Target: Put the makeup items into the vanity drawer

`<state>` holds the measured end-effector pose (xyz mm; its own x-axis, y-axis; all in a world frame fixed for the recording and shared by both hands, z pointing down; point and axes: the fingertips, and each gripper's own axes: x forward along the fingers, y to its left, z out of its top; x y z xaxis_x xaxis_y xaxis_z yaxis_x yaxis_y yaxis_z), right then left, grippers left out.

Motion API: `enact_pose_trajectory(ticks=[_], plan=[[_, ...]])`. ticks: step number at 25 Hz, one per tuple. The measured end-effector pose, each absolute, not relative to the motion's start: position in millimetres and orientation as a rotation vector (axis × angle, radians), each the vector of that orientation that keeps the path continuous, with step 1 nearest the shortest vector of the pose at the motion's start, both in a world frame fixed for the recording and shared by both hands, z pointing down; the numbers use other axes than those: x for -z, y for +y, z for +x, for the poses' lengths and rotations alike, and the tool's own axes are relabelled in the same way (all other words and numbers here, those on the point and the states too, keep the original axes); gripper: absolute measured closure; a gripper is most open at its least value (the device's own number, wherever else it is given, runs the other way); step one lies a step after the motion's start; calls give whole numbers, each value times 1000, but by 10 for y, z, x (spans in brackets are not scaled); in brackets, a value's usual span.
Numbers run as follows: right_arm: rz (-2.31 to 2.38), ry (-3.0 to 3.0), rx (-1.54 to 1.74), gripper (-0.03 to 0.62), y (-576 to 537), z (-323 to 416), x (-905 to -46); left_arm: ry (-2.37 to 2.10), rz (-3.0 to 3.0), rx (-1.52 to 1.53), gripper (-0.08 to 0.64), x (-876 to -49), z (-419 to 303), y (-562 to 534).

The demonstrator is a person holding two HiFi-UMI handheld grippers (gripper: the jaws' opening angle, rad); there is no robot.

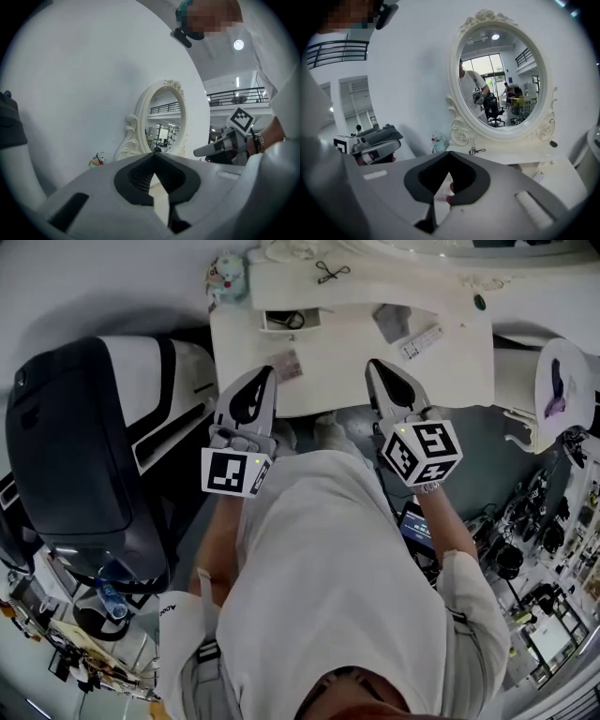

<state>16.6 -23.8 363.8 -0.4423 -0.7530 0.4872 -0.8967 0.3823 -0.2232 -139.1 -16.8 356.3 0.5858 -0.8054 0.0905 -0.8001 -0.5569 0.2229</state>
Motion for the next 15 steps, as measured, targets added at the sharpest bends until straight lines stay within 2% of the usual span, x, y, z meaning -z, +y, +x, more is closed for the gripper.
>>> enact_pose_trajectory(ticks=[7, 15], plan=[[1470, -2528, -570, 586, -157, 606, -3267, -1463, 2507, -12, 555, -3550, -952, -109], [1259, -2608, -584, 586, -261, 894, -3417, -1585, 2395, -34, 555, -3599, -384, 35]])
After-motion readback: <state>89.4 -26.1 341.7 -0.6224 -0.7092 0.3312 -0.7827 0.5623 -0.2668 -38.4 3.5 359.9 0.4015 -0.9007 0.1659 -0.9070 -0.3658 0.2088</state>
